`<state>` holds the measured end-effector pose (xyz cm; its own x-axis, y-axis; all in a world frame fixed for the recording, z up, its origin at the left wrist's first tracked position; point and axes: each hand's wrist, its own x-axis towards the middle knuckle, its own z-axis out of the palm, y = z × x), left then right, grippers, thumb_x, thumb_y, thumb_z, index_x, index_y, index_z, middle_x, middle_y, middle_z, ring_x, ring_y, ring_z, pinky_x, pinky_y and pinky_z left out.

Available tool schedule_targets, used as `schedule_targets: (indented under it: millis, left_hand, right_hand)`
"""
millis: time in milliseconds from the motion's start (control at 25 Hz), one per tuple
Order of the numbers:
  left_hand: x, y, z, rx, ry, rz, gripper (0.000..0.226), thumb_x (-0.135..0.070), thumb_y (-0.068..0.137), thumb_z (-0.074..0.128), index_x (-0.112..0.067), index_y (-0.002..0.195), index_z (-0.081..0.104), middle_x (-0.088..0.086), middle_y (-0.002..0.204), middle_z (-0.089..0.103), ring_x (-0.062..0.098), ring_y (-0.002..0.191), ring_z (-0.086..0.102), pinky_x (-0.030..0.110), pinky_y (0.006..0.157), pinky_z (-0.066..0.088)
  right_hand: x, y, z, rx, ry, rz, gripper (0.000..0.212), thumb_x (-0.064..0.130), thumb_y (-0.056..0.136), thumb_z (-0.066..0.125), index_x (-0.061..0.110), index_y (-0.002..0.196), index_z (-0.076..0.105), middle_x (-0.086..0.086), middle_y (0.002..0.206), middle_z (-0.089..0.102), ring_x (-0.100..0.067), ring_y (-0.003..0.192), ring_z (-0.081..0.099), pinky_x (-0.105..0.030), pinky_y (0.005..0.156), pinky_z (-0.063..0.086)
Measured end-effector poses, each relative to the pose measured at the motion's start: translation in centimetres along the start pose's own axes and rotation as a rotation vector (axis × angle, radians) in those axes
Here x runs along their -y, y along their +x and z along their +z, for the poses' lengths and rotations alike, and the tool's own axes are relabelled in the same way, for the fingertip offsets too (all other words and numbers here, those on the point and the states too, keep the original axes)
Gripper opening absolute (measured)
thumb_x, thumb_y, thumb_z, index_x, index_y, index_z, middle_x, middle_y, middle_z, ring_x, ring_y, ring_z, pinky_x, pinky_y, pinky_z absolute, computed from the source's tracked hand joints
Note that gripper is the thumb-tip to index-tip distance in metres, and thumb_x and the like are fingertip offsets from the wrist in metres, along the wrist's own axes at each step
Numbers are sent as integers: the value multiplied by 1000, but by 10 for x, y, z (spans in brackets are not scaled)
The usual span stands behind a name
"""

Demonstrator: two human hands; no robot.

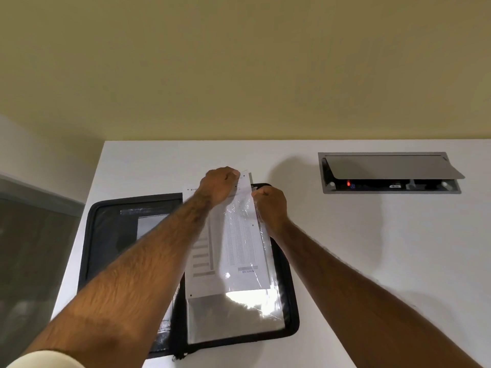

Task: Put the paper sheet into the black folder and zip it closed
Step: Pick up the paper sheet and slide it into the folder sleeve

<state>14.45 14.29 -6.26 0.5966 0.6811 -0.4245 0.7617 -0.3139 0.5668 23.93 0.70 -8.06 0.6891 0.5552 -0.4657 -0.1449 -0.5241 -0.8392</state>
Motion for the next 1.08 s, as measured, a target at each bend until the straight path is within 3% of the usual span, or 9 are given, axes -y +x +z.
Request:
schedule_targets:
  millis: [80, 320, 560, 760, 880, 960, 1080]
  left_hand:
    - [1, -8, 3, -13, -11, 25, 51, -45, 104, 28, -14, 119, 66, 10, 121, 68, 33, 115, 59, 45, 102, 45]
    - [8, -40, 17, -103, -77, 94, 43, -32, 106, 39, -13, 142, 54, 12, 141, 53, 27, 129, 50, 31, 107, 35]
    - [16, -58, 28, -57, -4, 143, 34, -23, 99, 54, -9, 129, 60, 11, 122, 63, 27, 114, 58, 38, 100, 47]
    - [16, -59, 33, -111, 8, 110, 27, -18, 92, 59, -11, 118, 63, 6, 114, 65, 27, 106, 59, 35, 92, 47]
    - [14, -60, 37, -118, 68, 114, 41, -16, 91, 59, -11, 131, 57, 9, 133, 58, 28, 126, 53, 39, 108, 40]
    - [16, -70, 45, -164, 122, 118, 53, -21, 94, 58, -12, 145, 46, 10, 153, 43, 27, 145, 36, 45, 122, 25]
    - [29, -105, 64, -287, 120, 11, 62, -33, 99, 51, -14, 154, 31, 11, 164, 25, 26, 154, 18, 47, 127, 14]
  right_hand:
    - [2, 1, 3, -21, 49, 14, 17, 5, 81, 59, -7, 69, 57, -4, 70, 54, -16, 65, 47, -31, 64, 41]
    - [2, -2, 10, -39, 231, 77, 16, 1, 82, 52, -14, 78, 49, -7, 74, 46, -19, 68, 39, -31, 61, 34]
    - [4, -2, 14, -96, 313, 138, 12, -1, 83, 55, -10, 85, 63, -6, 74, 57, -19, 67, 50, -22, 55, 44]
    - [8, 1, 18, -113, 388, 189, 17, -8, 75, 53, -3, 82, 68, -8, 72, 62, -24, 67, 55, -31, 63, 47]
    - [6, 1, 20, -124, 393, 182, 17, -7, 75, 53, -1, 80, 68, -8, 70, 59, -23, 67, 52, -32, 61, 44]
    - [5, 3, 18, -119, 369, 165, 17, -6, 72, 55, 1, 78, 69, -5, 70, 62, -22, 66, 54, -31, 61, 46]
    - [5, 12, 10, -67, 268, 159, 9, -6, 72, 59, -1, 73, 66, -4, 67, 57, -21, 68, 51, -33, 62, 41]
